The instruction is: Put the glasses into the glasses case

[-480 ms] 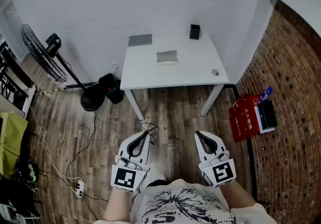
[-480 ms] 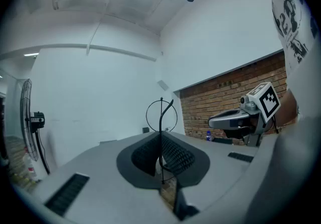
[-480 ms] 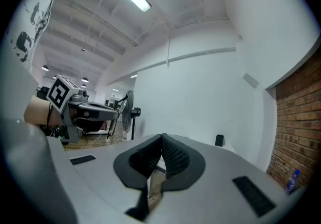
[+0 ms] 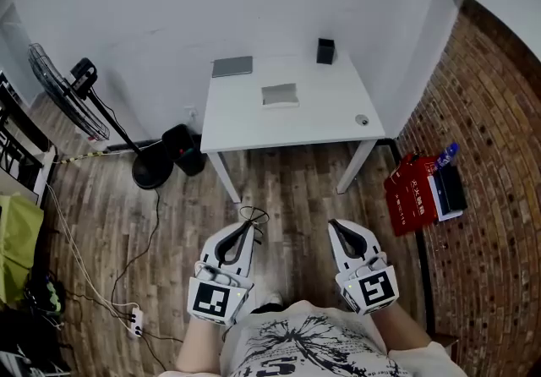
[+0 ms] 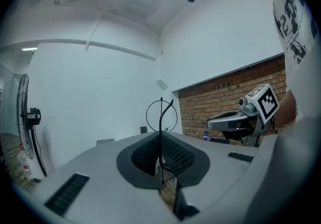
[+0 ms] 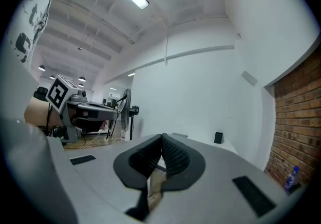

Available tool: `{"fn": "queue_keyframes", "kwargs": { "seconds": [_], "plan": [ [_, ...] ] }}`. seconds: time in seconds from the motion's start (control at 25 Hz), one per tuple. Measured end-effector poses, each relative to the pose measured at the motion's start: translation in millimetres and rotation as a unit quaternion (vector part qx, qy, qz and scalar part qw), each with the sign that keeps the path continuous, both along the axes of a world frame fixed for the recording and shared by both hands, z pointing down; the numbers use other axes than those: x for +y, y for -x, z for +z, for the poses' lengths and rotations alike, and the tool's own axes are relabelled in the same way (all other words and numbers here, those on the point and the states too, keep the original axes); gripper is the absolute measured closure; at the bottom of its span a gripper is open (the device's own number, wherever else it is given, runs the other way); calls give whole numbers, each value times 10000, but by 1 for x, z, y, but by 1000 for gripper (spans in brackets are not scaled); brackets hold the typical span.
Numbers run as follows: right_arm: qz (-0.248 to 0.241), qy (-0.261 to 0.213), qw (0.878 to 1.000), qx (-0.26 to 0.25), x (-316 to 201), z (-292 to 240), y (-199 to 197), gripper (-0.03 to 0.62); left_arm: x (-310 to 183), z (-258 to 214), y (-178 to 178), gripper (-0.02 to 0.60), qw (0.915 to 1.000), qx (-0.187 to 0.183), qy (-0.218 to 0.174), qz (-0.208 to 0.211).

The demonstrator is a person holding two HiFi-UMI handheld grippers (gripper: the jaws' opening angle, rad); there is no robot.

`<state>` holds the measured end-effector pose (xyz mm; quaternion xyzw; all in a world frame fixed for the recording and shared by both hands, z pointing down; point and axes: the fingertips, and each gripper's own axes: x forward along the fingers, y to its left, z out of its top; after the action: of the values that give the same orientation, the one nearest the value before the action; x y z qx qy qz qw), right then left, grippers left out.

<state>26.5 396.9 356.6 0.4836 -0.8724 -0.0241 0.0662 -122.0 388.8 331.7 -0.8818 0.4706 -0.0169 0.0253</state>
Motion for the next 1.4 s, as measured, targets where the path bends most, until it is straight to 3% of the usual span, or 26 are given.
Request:
{"fn": "queue_keyframes", "kwargs": {
  "seconds": [0.32,0.64,0.96,1.4],
  "plan": [
    [419,220,9987,-161,-30,11,31,579,-28,6,39,566,9999,24,4,151],
    [360,396,9986,-20,-83,33,56,579,-77,20,65,566,9999,29,143,76],
    [3,434,9990,-38,-191,44,34,579,-171,27,43,566,9993,-108,144,-317],
    [-414,509,9978,-68,-366,35,-38,579,-329,22,-32,566,9967,-160,159,-776]
  ]
}}
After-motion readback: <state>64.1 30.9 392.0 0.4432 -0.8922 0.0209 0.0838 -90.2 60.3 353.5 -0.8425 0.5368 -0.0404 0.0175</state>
